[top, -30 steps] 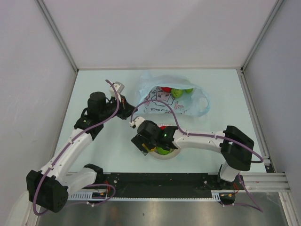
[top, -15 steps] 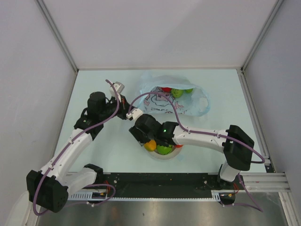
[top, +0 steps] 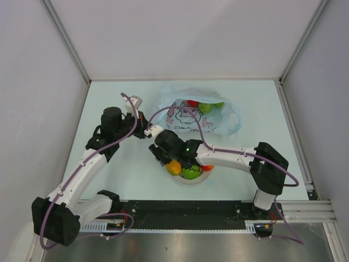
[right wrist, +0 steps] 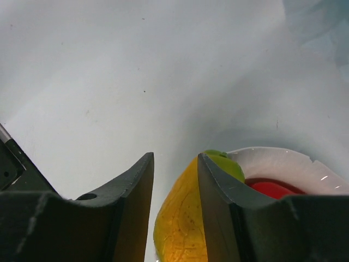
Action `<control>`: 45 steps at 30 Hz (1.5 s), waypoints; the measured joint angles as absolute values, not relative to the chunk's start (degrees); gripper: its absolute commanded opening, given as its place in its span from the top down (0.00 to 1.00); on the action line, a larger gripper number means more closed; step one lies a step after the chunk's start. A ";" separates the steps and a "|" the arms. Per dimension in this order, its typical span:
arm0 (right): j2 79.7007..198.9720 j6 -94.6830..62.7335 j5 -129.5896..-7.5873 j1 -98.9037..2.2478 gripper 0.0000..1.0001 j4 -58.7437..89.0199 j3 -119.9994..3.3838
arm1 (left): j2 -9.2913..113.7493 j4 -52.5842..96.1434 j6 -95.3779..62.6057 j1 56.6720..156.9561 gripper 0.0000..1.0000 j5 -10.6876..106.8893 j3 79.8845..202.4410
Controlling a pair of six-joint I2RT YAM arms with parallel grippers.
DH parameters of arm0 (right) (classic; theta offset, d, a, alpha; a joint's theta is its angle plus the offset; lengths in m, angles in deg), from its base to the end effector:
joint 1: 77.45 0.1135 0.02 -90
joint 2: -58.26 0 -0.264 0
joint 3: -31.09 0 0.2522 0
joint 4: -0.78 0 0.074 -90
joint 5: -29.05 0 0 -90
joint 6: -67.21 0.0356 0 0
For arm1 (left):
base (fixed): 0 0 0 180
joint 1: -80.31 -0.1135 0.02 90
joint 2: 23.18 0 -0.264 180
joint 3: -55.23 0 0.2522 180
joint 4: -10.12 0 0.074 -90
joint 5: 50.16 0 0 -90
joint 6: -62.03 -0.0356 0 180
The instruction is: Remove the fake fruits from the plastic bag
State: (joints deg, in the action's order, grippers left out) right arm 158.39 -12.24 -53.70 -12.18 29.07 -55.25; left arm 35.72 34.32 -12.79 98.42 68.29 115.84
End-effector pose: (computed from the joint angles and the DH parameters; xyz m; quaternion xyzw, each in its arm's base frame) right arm 0.1683 0.3546 0.2400 -0.3963 0.8218 0.2034 0.3553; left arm 0.2162 -0.0886 0.3068 0.1571 0.8022 -0.3500 0.4575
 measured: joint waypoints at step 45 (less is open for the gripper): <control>142.39 -22.41 -62.99 -24.11 0.44 36.78 -61.70 | 40.50 34.74 -12.59 98.82 1.00 70.23 121.72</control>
State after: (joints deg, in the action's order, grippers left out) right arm 142.39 -22.41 -62.99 -24.11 36.78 -61.70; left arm 40.50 34.74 -12.59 98.82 70.23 121.72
